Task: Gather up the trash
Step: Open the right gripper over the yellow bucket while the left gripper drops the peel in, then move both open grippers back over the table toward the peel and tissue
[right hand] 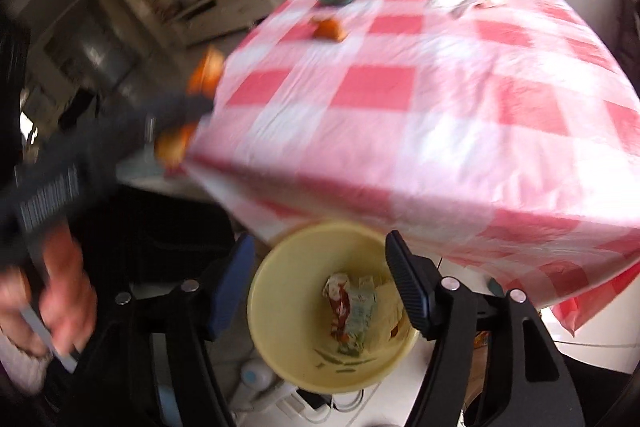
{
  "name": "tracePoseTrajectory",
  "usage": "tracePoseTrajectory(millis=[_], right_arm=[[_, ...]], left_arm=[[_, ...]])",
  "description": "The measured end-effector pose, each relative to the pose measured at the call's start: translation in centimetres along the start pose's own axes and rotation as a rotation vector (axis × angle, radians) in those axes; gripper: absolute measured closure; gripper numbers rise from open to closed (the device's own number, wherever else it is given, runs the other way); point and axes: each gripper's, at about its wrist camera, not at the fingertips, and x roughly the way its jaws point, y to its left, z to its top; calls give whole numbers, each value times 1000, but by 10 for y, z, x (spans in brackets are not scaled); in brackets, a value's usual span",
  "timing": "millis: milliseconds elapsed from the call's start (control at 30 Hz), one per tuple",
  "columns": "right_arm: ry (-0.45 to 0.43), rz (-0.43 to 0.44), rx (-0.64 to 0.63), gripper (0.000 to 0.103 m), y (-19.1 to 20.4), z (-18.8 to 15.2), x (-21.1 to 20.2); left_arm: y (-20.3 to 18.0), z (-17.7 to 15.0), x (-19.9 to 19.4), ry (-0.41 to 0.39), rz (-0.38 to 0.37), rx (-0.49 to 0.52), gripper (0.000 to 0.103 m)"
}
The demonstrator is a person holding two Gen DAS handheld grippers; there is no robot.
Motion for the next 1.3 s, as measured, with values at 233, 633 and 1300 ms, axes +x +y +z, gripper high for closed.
tracePoseTrajectory(millis=[233,633,1300], right_arm=[[-112,-21,146,31,-32,7,-21],[-158,-53,206,28,-37,-2,-37],[-206,-129,122,27,-46,66,-40]], left_arm=[[-26,-25,8,105,-44,91,86],[-23,-29,7,96,12,76,34],[58,51,26,3,74,-273,26]])
